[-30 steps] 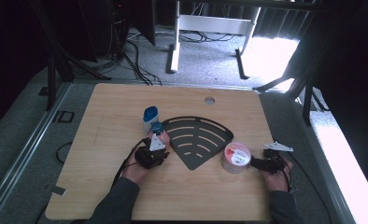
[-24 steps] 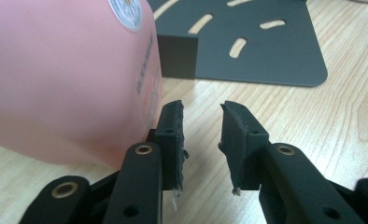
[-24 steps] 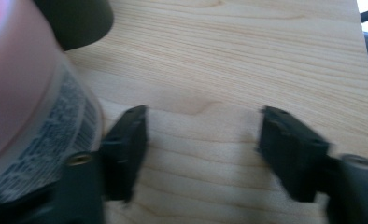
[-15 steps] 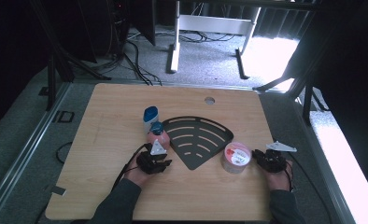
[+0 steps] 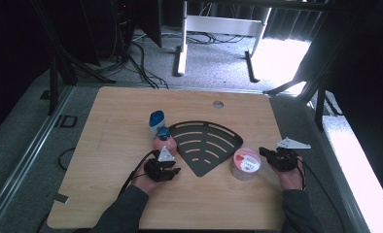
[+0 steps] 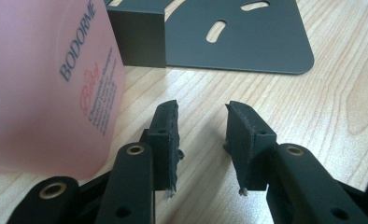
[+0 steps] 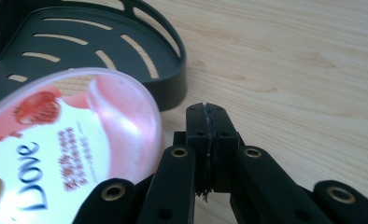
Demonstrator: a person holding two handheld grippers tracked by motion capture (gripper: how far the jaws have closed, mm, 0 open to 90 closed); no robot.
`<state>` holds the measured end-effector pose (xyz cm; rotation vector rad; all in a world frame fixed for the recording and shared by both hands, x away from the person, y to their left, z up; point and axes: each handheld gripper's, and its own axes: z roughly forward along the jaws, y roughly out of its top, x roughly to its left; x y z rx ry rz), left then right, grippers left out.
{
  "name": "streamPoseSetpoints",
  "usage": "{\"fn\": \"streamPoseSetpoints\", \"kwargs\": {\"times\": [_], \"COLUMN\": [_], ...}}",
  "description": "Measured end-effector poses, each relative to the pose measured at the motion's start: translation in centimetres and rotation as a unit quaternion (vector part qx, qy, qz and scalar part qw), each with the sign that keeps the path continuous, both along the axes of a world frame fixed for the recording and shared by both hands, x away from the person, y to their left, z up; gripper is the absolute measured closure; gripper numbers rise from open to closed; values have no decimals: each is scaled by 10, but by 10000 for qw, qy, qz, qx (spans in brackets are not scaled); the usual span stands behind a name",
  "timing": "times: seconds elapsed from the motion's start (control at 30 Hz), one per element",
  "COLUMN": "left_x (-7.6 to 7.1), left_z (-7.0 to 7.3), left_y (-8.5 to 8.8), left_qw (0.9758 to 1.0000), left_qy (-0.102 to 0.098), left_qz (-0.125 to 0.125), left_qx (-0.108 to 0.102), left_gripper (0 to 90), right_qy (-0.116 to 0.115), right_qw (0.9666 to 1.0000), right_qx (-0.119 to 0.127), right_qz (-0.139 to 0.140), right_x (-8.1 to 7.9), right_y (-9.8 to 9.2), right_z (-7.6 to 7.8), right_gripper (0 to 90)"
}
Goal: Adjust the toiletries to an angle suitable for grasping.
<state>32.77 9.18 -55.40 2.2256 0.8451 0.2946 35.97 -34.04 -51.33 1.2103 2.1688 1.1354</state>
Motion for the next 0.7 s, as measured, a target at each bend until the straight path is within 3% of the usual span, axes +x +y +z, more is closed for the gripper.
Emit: {"fn": "streamPoseSetpoints", "kwargs": {"times": [0.23, 0.47, 0.7], "left_x": [0, 1, 0], "left_z": [0, -1, 0], "left_y": [1, 1, 1], "left_qw": [10000, 10000, 10000], "left_qy": [19, 33, 34], "left_qz": [-8, -13, -10], "left_qx": [-31, -77, -60], "left_gripper": [626, 625, 621], "right_qy": [24, 69, 39], "right_qw": [9996, 9990, 9979], "right_qx": [-169, -136, -163], "right_qz": [233, 420, 631], "right_x": [2, 1, -8], "right_y": [12, 13, 26], "right_z": [4, 4, 4], "right_gripper": [895, 898, 897]}}
